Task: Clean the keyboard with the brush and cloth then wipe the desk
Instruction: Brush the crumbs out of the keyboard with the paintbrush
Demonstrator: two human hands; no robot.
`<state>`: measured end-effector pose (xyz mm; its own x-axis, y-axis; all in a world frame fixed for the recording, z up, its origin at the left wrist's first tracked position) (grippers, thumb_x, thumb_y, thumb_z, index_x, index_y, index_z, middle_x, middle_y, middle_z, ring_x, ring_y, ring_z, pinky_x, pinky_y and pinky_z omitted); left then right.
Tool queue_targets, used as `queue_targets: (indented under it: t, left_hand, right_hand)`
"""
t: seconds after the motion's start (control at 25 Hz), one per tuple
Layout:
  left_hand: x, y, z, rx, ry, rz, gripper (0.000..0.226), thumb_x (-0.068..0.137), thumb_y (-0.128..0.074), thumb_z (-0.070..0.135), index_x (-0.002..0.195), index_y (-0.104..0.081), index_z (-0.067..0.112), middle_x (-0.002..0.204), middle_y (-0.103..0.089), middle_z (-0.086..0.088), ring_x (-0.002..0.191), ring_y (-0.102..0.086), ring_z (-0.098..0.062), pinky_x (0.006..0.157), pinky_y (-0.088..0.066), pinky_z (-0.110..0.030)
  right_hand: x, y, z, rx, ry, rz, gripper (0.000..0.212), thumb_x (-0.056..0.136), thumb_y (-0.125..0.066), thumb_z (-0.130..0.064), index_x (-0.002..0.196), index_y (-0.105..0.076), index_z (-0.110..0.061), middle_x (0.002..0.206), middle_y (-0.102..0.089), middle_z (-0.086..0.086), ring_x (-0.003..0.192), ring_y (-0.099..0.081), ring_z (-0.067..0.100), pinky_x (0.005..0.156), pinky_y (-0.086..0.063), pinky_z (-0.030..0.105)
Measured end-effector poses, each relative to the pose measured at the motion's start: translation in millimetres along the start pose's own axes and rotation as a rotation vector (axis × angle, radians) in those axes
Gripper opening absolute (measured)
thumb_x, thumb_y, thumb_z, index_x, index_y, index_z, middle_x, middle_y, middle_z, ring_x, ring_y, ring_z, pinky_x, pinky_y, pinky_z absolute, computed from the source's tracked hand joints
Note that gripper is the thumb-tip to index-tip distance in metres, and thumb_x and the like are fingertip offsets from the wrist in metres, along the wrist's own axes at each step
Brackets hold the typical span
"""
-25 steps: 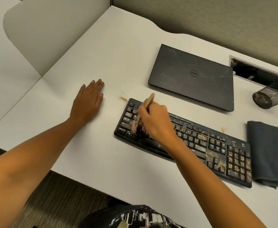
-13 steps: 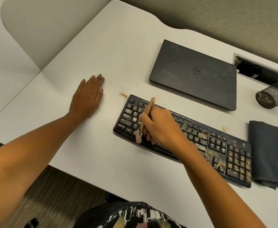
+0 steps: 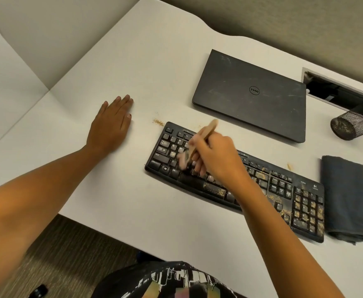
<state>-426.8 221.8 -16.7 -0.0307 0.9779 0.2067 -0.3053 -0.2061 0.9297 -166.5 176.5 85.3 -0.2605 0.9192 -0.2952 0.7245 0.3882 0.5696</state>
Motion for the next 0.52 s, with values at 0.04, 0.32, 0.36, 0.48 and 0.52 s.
queue_targets:
  t: [0.04,0.32,0.36,0.48,0.52]
  left_hand:
    - [0,-1,-1,0.004,0.001,-0.005,0.053,0.101,-0.024,0.028,0.15,-0.036,0.014,0.157,-0.033,-0.001,0.146,-0.026,-0.018,0.119,-0.007,-0.031]
    - [0,0,0,0.005,0.003,-0.006,0.052,0.101,-0.024,0.028,0.15,-0.036,0.014,0.157,-0.033,-0.001,0.146,-0.026,-0.018,0.119,-0.006,-0.031]
    - [1,0,0,0.002,0.003,-0.008,0.052,0.101,-0.024,0.028,0.15,-0.036,0.014,0.157,-0.033,-0.001,0.147,-0.026,-0.018,0.119,-0.007,-0.032]
    - [1,-1,-1,-0.003,0.0,-0.017,0.053,0.101,-0.022,0.029,0.151,-0.035,0.014,0.158,-0.032,-0.001,0.147,-0.024,-0.018,0.12,-0.007,-0.033]
    - [1,-1,-2,-0.004,-0.001,-0.02,0.054,0.101,-0.022,0.03,0.151,-0.035,0.015,0.158,-0.032,0.0,0.147,-0.024,-0.017,0.12,-0.007,-0.033]
  right_hand:
    - [5,12,5,0.049,-0.024,0.126,0.029,0.103,-0.04,-0.025,0.098,-0.058,-0.003,0.067,-0.061,0.0,0.047,-0.056,0.008,0.047,-0.054,0.027]
    - [-22,-16,-3,-0.128,-0.007,-0.142,0.037,0.103,-0.037,-0.03,0.094,-0.062,-0.004,0.068,-0.067,0.003,0.059,-0.066,0.015,0.058,-0.057,0.035]
    - [-20,-12,-2,-0.103,-0.011,-0.096,0.036,0.103,-0.037,-0.031,0.094,-0.062,-0.005,0.07,-0.067,0.003,0.062,-0.067,0.02,0.06,-0.057,0.039]
    - [-6,9,1,-0.081,-0.028,0.171,0.032,0.103,-0.037,-0.032,0.1,-0.058,-0.008,0.07,-0.062,-0.003,0.064,-0.066,0.021,0.061,-0.057,0.039]
    - [-4,9,0,-0.087,-0.037,0.168,0.032,0.104,-0.036,-0.031,0.102,-0.058,-0.007,0.069,-0.062,-0.003,0.061,-0.066,0.016,0.06,-0.057,0.038]
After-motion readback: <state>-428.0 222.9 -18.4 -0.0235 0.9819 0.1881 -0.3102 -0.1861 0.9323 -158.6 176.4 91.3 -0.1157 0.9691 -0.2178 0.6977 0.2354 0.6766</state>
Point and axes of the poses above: each hand's wrist, its own x-axis towards the middle knuckle, its own y-axis out of the back of the hand, z = x × y, the point moved 7 cm from there along x, towards the middle knuckle
